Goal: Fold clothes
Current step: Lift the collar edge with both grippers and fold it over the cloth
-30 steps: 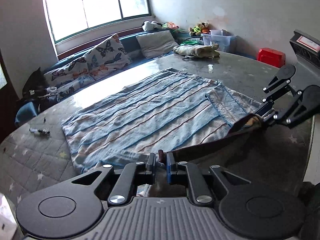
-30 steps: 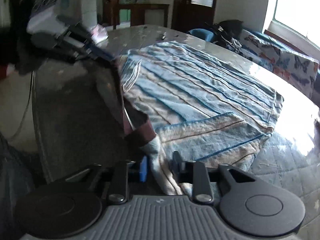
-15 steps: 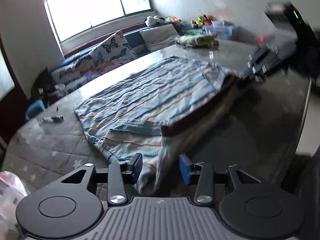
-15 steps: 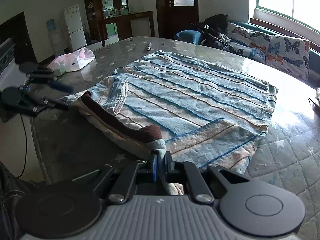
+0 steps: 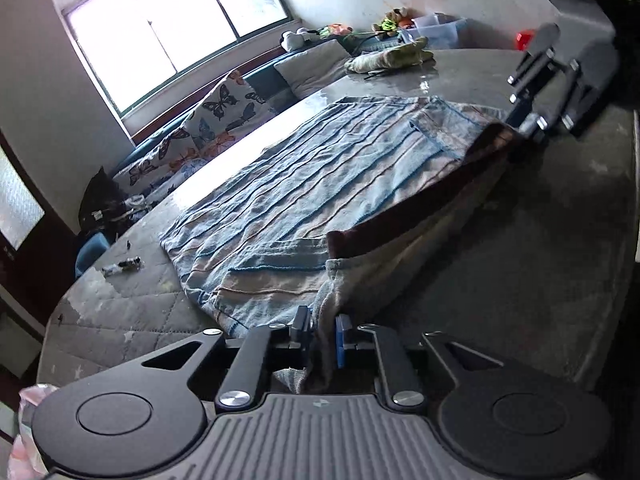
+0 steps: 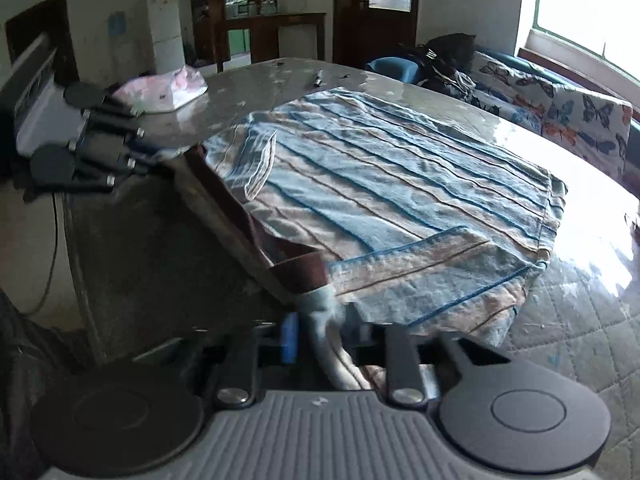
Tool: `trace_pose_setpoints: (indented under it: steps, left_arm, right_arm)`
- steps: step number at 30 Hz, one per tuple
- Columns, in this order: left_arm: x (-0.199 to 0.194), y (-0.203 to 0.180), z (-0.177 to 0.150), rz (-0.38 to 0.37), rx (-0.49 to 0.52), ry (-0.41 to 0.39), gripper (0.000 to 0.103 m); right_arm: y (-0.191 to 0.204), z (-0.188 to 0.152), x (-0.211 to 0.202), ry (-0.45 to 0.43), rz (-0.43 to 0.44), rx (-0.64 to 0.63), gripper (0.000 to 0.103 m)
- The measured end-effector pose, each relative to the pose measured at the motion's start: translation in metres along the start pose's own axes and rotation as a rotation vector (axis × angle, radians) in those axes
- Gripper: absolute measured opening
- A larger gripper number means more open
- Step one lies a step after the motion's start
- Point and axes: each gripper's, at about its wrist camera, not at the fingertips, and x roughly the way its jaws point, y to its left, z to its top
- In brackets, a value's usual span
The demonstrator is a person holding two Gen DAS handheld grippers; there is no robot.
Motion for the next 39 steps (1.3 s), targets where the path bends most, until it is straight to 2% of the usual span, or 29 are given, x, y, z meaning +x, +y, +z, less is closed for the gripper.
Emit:
trace_pose_setpoints:
  steps: [2,4,5,6,11,17,21,26,31,39]
  left_arm:
    - [-0.001,0.0,0.0,0.003,-0.011,-0.002,0.013]
    - [-0.004,0.0,0.0,0.005,-0.02,-0.008,0.011]
    - [-0.005,0.0,0.001,0.006,-0.026,-0.013,0.011]
    - [-0.008,0.001,0.002,0.008,-0.032,-0.021,0.01]
    - [-0.031,0.005,0.005,0.009,-0.063,-0.064,0.009]
    - [-0.075,-0.002,0.006,-0.024,-0.071,-0.097,0.009]
    - [-0.086,0.001,0.012,-0.005,-0.099,-0.126,0.009]
    - [-0.073,0.022,0.033,0.04,-0.137,-0.167,0.009]
    - [-0.047,0.053,0.058,0.072,-0.171,-0.188,0.009]
    - [0.023,0.104,0.088,0.069,-0.209,-0.128,0.009]
  right_arm:
    - [0.004,-0.003,0.002,0.004,-0.016,-0.016,0.03]
    - [0.004,-0.004,0.003,0.008,-0.023,0.0,0.018]
    - [0.003,-0.004,0.0,0.0,-0.025,0.009,0.007]
    - [0.002,-0.002,-0.003,-0.009,-0.016,0.02,0.005]
    - [0.008,0.003,-0.026,-0.049,-0.001,0.006,0.003]
    - [0.02,0.005,-0.062,-0.057,0.028,-0.01,0.003]
    - [0.024,0.014,-0.085,-0.077,0.017,-0.018,0.003]
    - [0.012,0.041,-0.088,-0.116,-0.034,-0.046,0.003]
    - [-0.013,0.076,-0.072,-0.138,-0.074,-0.061,0.003]
    - [-0.064,0.128,-0.03,-0.123,-0.087,-0.049,0.003]
